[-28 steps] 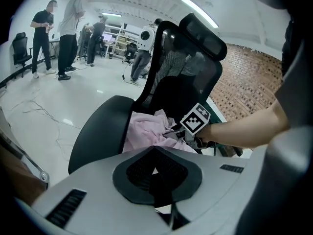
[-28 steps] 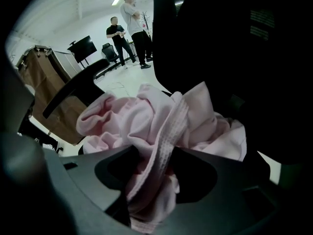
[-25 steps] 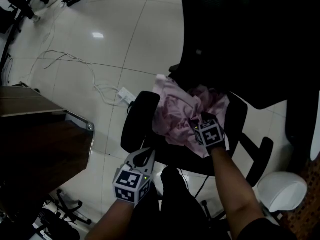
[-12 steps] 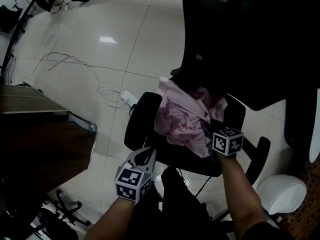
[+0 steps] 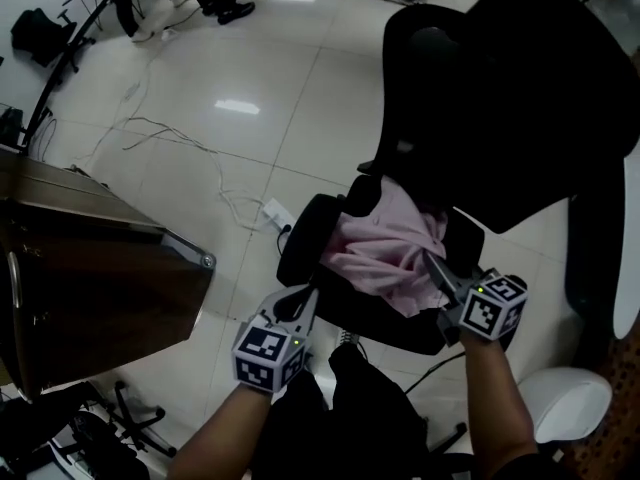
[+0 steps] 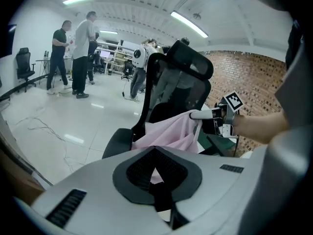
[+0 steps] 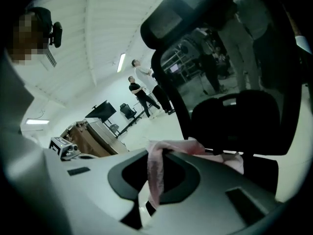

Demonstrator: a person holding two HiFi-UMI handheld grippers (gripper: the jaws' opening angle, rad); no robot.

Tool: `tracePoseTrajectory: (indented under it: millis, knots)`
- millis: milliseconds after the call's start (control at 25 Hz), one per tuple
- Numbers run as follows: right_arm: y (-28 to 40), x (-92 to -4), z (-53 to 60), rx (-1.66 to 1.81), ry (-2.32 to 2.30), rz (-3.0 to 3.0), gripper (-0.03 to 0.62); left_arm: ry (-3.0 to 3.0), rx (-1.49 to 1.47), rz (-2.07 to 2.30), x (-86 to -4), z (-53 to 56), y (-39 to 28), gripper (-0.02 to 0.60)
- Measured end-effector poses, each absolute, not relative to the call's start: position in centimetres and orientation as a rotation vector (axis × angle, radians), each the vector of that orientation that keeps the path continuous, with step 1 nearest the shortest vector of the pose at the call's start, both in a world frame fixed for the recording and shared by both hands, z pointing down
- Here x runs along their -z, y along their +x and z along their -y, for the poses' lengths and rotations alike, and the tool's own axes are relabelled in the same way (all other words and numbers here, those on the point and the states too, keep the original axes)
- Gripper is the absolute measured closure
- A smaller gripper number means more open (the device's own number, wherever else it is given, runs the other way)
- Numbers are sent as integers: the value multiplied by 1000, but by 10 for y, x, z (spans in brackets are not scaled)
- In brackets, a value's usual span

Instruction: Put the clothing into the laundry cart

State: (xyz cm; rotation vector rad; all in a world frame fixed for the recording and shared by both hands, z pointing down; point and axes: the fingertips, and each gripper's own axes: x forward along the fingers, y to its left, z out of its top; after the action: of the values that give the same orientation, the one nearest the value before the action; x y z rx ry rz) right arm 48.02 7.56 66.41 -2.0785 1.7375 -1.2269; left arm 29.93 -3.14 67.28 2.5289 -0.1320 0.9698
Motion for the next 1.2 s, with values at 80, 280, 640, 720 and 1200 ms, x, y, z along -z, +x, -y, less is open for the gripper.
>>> tracePoseTrajectory:
  millis: [80,280,640,720,1200]
  knots:
    - [480,-637,-75,1174,-2082,-1745,557,2561,-940,137,-655,35,297,583]
    - [470,-569,-81,1050,-2068,-1695,557,2622,-876,142,-616,43,283,583]
    - [426,-440,-88,813,-2051,-1674,557,2704,-767,172,-539,55,219,583]
    - [410,-407,-82,756,-2051,-1696,557,2722,-722,197,-520,60,200,583]
    - [317,-256,-37,496,-1893,-1885,557,2801,-582,361,-456,91,87,583]
